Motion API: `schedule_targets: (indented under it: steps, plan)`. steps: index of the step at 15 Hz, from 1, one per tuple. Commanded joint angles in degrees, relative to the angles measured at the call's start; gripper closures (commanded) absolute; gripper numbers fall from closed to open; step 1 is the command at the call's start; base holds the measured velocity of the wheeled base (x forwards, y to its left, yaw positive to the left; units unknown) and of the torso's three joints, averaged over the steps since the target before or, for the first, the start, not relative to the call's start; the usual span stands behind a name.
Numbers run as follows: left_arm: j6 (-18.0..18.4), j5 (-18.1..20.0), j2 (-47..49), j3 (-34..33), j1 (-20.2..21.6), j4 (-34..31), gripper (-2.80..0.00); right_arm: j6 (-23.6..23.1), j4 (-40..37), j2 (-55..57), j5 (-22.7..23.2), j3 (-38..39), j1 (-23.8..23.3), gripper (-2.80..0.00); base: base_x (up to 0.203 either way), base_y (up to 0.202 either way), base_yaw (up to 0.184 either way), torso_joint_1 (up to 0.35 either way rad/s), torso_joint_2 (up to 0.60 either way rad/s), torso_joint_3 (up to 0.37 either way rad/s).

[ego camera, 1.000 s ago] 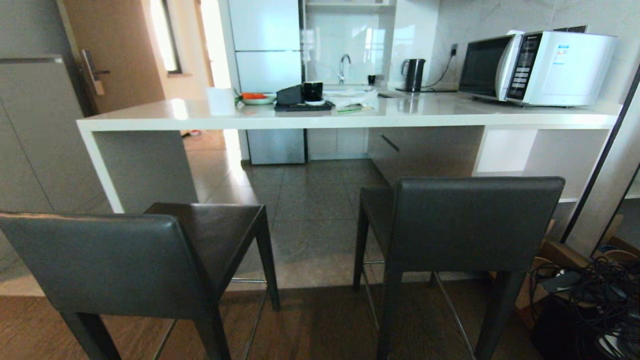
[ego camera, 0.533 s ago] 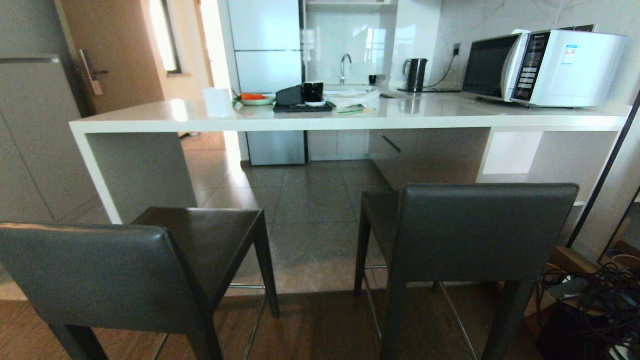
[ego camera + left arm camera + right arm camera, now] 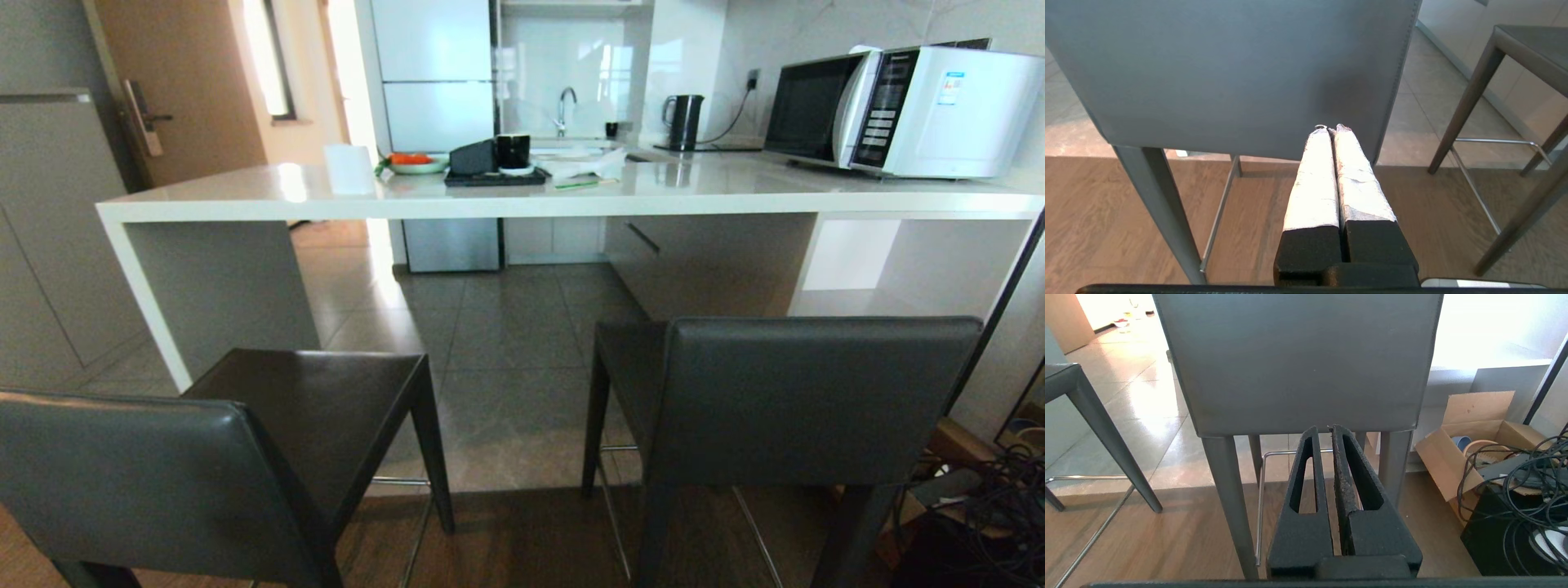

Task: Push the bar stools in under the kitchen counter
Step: Push the gray chair back under the dining table

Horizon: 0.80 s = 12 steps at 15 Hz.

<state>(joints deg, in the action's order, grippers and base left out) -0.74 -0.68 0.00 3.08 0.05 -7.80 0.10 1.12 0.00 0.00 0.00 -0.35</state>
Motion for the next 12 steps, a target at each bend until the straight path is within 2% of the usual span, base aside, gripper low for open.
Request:
schedule_targets:
  steps: [1, 5, 12]
  plan:
    - [-0.05, -0.02, 0.0, -0.01, 0.04, -0.02, 0.0, -0.01, 0.02, 0.09, 0.0, 0.4, 0.0, 0.0, 0.0, 0.0, 0.0, 0.0, 0.0, 0.0]
    - [-0.05, -0.02, 0.0, -0.01, 0.04, -0.02, 0.0, -0.01, 0.02, 0.09, 0.0, 0.43, 0.0, 0.0, 0.0, -0.014, 0.0, 0.002, 0.0, 0.002]
    - [-0.05, -0.02, 0.0, -0.01, 0.04, -0.02, 0.0, -0.01, 0.02, 0.09, 0.0, 0.42, 0.0, 0.0, 0.0, -0.182, 0.001, 0.006, 0.0, 0.003]
